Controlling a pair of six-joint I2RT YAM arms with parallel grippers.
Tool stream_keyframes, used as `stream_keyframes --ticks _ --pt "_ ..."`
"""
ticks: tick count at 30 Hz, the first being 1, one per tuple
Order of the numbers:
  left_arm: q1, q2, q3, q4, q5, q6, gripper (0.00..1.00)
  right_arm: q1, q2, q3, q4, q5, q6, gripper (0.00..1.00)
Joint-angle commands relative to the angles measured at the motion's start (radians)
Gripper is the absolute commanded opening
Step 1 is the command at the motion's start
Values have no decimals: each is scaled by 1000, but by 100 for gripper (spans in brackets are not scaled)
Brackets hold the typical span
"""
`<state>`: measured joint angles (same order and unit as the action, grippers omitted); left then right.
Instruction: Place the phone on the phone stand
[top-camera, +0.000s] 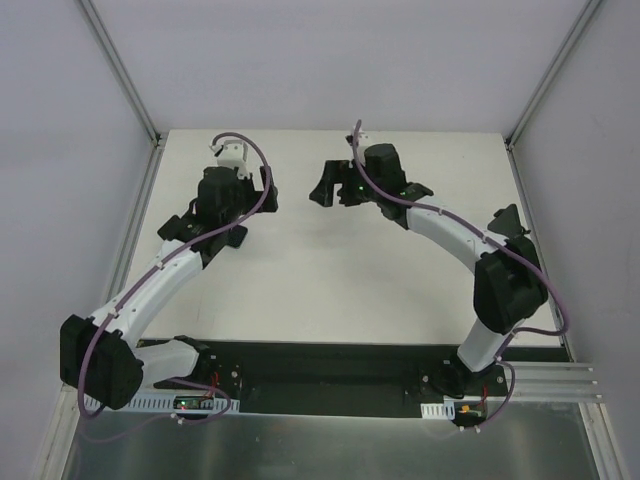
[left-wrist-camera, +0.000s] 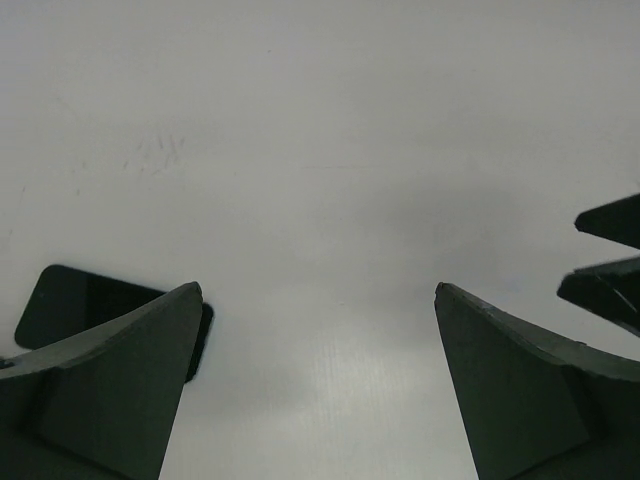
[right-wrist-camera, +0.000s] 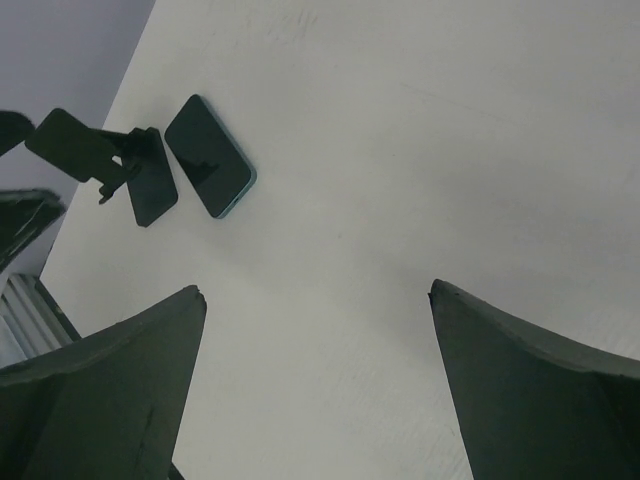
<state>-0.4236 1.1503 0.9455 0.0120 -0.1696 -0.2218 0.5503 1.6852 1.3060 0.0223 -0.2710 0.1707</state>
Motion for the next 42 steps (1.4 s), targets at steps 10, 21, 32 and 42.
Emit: stream_keyframes --ticks 10,21,32,42 --pt "178 245 341 -508 -154 -497 99 7 47 136 -145 170 -230 96" --pt "382 566 424 -725 5 -938 98 -128 -82 -11 -108 141 -226 96" --pt "382 733 457 -777 -30 -1016 99 -213 -58 -48 2 -77 -135 96" --pt "384 796 486 -776 -68 -1019 99 -211 -76 -65 2 -77 -165 96"
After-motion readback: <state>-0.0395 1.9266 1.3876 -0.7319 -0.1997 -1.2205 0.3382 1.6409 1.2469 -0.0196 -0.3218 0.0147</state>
